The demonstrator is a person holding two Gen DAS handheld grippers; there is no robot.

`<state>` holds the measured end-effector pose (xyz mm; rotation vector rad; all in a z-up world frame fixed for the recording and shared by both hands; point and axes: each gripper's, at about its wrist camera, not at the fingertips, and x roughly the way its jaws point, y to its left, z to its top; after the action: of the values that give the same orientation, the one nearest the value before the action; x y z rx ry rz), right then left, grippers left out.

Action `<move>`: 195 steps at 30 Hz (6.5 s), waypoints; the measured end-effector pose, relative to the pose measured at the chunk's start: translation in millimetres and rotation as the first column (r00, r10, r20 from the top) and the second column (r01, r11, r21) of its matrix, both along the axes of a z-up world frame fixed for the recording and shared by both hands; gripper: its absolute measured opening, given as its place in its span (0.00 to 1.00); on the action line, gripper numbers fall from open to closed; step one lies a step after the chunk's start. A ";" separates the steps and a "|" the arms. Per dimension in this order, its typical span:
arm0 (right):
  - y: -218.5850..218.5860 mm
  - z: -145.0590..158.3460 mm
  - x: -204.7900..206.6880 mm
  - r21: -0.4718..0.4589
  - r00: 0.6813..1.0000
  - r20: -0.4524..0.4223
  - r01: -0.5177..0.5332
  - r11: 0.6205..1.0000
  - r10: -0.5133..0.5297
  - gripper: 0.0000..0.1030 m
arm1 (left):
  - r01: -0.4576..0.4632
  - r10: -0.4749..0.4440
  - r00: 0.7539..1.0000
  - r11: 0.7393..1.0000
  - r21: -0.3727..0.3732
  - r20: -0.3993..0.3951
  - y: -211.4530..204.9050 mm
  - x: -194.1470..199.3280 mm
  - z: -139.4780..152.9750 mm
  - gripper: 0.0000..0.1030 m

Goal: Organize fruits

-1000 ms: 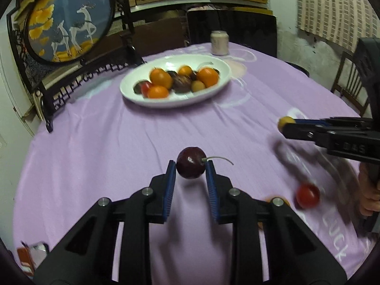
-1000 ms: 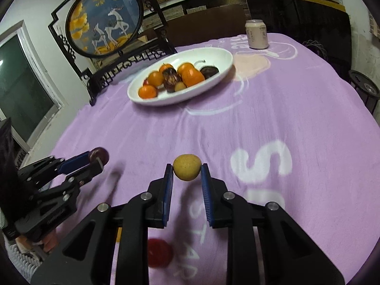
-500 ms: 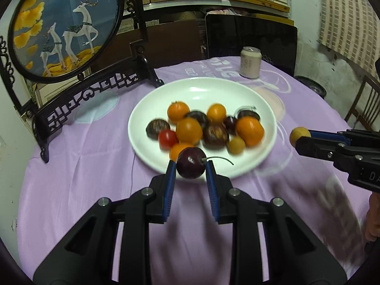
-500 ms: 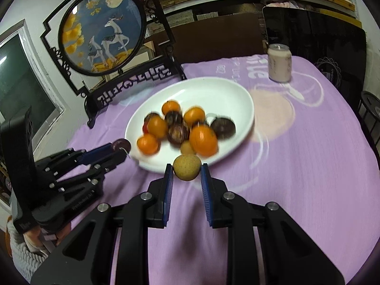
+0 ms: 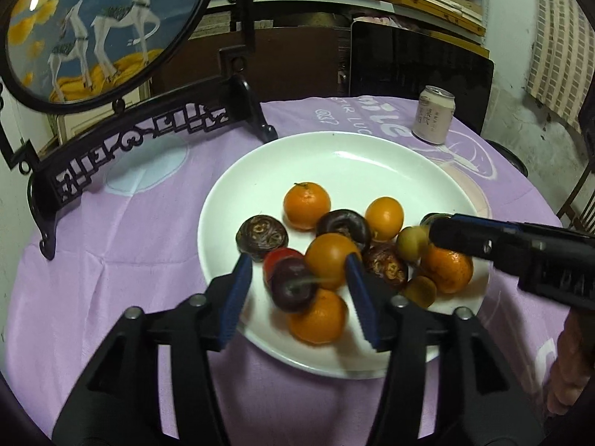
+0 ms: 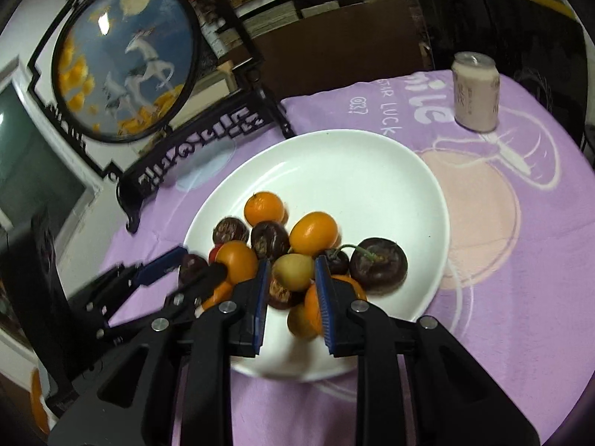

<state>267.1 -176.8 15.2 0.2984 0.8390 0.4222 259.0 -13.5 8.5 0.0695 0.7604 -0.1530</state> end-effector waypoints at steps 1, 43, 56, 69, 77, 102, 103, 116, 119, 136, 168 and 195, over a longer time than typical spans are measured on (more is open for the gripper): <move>-1.9 -1.5 0.5 0.014 1.000 -0.003 0.002 1.000 -0.002 0.24 | -0.003 0.003 1.000 1.000 -0.005 -0.003 2.1 -0.5 -0.6 0.54; -22.7 -22.9 -245.2 -0.142 0.994 0.098 -0.033 0.989 0.047 0.55 | -0.100 0.077 0.971 0.990 0.095 0.226 8.0 -212.4 20.9 0.87; -19.3 -46.4 -291.9 -0.236 0.992 0.074 -0.082 0.968 0.101 0.55 | -0.050 0.037 0.990 0.994 0.096 0.137 17.6 -264.9 -4.1 0.96; -2.1 -49.3 -275.4 -0.299 0.992 0.044 -0.099 0.949 0.118 0.27 | 0.026 -0.037 0.991 0.996 0.085 0.130 7.0 -272.9 -5.9 0.97; -31.3 -45.0 -279.2 -0.243 0.997 0.068 -0.021 0.970 0.038 0.27 | 0.147 -0.155 0.984 0.984 0.099 0.082 -19.8 -276.1 -10.8 0.97; -60.3 -46.8 -281.3 -0.146 0.998 0.055 0.020 0.989 -0.012 0.27 | 0.213 -0.209 0.971 0.977 0.025 -0.114 -57.2 -249.4 -39.1 0.36; -61.0 -46.8 -281.2 -0.144 0.998 0.054 0.021 0.989 -0.014 0.27 | 0.206 -0.203 0.973 0.978 0.017 -0.106 -54.1 -250.3 -37.4 0.36; -57.7 -32.7 -269.2 -0.172 0.999 0.051 -0.006 0.985 0.015 0.27 | 0.043 -0.042 0.999 0.998 0.038 -0.032 11.7 -229.1 -2.7 0.36; -58.1 -12.7 -251.3 -0.175 0.997 0.071 -0.008 0.985 0.021 0.27 | 0.018 -0.017 1.000 0.999 0.045 -0.016 19.5 -206.6 11.5 0.36; -32.0 34.3 -26.7 -0.175 0.994 0.082 0.092 0.980 -0.079 0.27 | -0.019 0.020 1.000 1.000 0.024 -0.012 -11.5 15.6 46.9 0.36; -15.3 2.6 40.3 -0.246 0.995 0.039 0.101 0.964 -0.095 0.51 | -0.097 0.096 0.995 0.992 0.082 0.015 -30.8 63.1 28.3 0.81; 1.2 10.9 -161.6 -0.184 0.974 0.208 0.132 0.974 -0.093 0.59 | -0.180 0.175 0.971 0.984 0.017 0.164 12.7 -162.2 34.3 0.98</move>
<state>105.5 -175.6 26.2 0.1165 0.6582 0.2545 96.8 -0.7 42.7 0.0431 0.6030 0.0348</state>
